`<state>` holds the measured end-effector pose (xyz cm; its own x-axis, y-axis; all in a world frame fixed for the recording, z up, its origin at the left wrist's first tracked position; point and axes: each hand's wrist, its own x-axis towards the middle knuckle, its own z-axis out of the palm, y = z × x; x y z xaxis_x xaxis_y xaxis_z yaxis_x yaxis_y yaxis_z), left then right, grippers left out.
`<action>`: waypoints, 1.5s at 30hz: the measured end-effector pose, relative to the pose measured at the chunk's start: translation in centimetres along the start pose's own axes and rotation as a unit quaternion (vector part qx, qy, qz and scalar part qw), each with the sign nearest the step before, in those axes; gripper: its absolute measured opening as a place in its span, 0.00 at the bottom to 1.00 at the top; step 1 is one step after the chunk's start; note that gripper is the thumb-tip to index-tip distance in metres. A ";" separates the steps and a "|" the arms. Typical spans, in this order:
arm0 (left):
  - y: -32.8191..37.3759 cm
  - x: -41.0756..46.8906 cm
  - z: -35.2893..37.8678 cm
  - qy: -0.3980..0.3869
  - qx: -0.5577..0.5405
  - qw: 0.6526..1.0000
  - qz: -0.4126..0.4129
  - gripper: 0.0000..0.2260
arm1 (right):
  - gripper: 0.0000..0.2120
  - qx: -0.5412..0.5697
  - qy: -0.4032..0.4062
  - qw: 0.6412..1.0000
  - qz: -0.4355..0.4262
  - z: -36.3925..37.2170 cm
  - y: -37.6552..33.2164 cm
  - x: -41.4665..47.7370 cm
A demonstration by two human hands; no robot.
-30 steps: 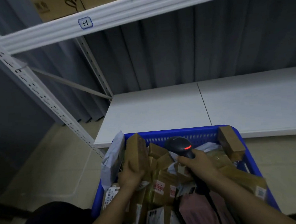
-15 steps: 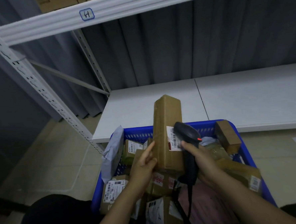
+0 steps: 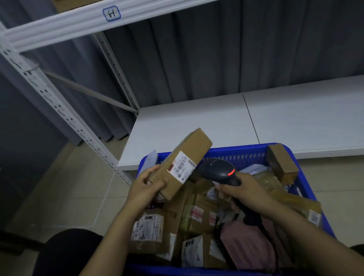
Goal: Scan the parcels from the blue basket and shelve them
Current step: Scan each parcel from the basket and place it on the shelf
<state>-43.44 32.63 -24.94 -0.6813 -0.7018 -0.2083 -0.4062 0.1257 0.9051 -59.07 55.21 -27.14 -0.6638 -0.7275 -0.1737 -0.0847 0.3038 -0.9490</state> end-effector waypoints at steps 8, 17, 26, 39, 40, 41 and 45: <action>-1.4 -0.1 -2.4 0.020 0.064 0.998 0.017 0.25 | 0.09 -0.150 -0.071 0.986 -0.033 -0.7 0.4 -0.4; -1.8 -0.2 -2.2 -0.018 0.079 0.996 0.035 0.27 | 0.11 -0.163 -0.067 0.984 -0.031 -1.9 -0.7 -1.4; -1.6 -0.2 -2.1 -0.019 0.089 0.995 0.043 0.28 | 0.12 -0.151 -0.062 0.986 -0.024 -2.0 -1.7 -2.1; 3.5 -2.7 0.5 -0.040 0.067 0.991 0.112 0.23 | 0.06 0.031 0.048 0.998 -0.012 -3.1 -3.8 -5.1; 4.5 -3.0 1.0 -0.046 0.067 0.988 0.130 0.23 | 0.06 0.057 0.073 0.996 -0.014 -3.3 -4.0 -5.3; 5.6 -3.3 1.6 -0.051 0.063 0.986 0.145 0.23 | 0.06 0.083 0.101 0.991 -0.022 -3.5 -4.3 -5.5; 10.8 -5.0 3.8 -0.075 0.045 0.974 0.210 0.22 | 0.05 0.168 0.209 0.961 -0.062 -5.2 -6.8 -7.0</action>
<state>-46.68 40.15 -15.51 -0.8773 -0.4660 0.1152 -0.1198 0.4450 0.8875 -57.72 61.41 -18.14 -0.9105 -0.4135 0.0007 0.0157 -0.0363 -0.9992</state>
